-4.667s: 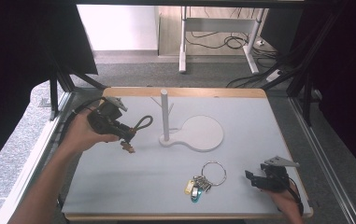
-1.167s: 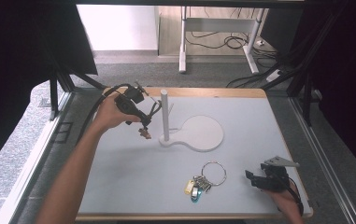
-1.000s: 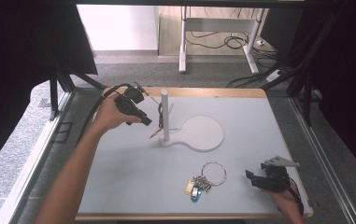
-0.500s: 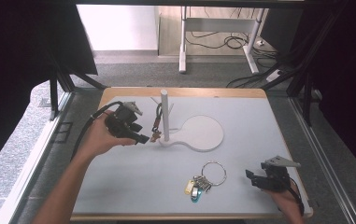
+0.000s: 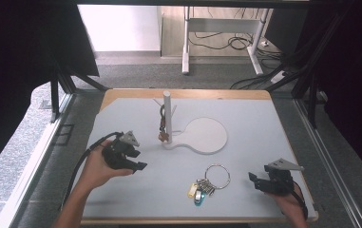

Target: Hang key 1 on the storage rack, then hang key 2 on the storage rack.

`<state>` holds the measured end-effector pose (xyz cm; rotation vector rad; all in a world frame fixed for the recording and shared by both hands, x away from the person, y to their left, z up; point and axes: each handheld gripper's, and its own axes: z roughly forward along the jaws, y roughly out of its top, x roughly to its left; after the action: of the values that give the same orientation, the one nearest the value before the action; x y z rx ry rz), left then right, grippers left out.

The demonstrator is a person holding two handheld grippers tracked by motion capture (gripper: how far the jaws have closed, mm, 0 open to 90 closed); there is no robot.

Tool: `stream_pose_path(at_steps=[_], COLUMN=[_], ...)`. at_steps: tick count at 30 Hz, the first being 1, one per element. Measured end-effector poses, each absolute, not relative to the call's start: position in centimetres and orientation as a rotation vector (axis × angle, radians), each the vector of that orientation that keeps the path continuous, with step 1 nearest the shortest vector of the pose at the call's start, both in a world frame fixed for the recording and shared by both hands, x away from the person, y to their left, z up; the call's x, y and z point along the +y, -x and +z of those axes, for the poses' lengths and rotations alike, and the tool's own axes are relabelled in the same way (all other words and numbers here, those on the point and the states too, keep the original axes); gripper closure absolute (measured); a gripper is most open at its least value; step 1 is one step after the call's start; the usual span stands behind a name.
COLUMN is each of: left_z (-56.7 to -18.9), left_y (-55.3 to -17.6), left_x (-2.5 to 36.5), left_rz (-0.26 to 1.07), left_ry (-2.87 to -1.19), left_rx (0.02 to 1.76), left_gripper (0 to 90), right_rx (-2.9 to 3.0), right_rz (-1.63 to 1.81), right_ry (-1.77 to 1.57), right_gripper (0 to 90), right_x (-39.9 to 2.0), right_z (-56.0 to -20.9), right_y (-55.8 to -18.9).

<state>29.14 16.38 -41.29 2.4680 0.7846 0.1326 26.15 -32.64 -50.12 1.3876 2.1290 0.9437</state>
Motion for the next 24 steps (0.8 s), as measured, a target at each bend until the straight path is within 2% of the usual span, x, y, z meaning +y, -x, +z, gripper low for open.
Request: stream_pose_path(at_steps=[7, 16, 21, 24], left_z=[-44.1, -47.3, -47.6, -46.8], left_y=[-28.1, -27.0, -26.9, -26.5], left_x=[15.9, 16.6, 16.9, 17.6], left_rz=[0.136, 0.106, 0.115, 0.131], left_ry=[-2.498, -2.448, -2.443, -2.406], left_rx=[0.831, 0.881, 0.893, 0.892], left_gripper=[47.1, 47.6, 47.8, 47.2], right_rx=[2.145, 2.154, 2.153, 2.167], right_rz=[0.938, 0.939, 0.948, 0.963], right_ry=[-1.376, -1.359, -1.321, -1.27], right_gripper=[28.5, 28.5, 29.1, 32.9], right_x=[-32.3, -32.1, -31.6, -30.9], right_z=[-50.3, -50.3, -49.8, -49.0], right_y=[-26.2, -26.2, -26.1, -26.0])
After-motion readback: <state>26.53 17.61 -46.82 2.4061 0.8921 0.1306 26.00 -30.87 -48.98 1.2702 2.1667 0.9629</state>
